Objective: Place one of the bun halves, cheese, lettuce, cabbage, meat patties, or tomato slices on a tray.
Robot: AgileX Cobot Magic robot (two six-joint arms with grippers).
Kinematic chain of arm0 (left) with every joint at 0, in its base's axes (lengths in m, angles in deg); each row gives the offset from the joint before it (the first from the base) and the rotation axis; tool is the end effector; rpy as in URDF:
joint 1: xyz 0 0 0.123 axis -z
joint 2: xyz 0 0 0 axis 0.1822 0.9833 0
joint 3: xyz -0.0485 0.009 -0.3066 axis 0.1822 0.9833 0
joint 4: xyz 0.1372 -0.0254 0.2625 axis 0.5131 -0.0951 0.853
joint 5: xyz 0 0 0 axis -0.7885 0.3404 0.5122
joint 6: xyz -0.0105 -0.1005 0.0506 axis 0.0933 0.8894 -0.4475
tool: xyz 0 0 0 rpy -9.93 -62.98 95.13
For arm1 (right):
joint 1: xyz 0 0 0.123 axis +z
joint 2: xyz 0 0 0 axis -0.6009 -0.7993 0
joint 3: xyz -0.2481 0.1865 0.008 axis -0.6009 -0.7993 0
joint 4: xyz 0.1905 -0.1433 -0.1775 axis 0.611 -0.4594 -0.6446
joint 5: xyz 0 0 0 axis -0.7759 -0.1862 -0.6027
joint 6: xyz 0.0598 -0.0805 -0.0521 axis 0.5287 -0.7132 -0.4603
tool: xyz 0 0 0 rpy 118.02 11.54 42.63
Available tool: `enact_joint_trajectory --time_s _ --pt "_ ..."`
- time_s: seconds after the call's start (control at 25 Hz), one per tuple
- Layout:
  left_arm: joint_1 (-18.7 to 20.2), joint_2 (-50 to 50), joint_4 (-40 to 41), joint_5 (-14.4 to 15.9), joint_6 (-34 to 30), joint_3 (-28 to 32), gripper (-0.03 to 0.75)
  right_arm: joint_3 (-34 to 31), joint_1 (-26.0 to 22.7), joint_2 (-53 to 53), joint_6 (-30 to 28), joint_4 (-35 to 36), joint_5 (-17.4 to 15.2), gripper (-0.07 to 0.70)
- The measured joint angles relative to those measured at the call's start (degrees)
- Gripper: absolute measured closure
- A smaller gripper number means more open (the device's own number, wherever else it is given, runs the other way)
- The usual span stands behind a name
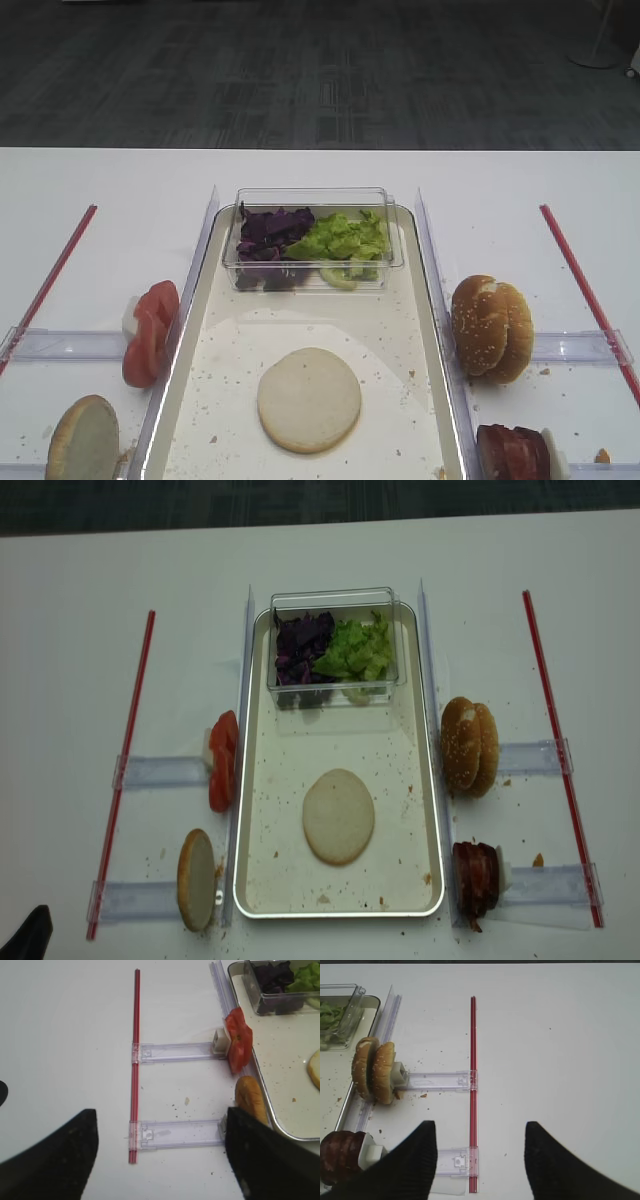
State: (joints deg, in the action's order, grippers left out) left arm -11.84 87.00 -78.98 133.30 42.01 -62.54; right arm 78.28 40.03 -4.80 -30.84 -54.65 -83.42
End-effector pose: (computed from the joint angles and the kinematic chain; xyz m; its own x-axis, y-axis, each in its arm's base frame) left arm 0.0206 0.0005 0.2742 -0.5572 -0.0487 -0.8290 -0.0434 0.9986 -0.0295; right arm 0.0259 -0.0033 0.2761 -0.5205 0.0115 -0.8538 0.0018 0.9999 0.0123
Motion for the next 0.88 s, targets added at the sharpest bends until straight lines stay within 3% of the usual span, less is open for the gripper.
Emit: enact_joint_trajectory --time_s 0.88 --pt "0.0 0.0 0.0 0.0 0.0 0.0 0.225 0.0 0.0 0.0 0.0 0.0 0.0 0.206"
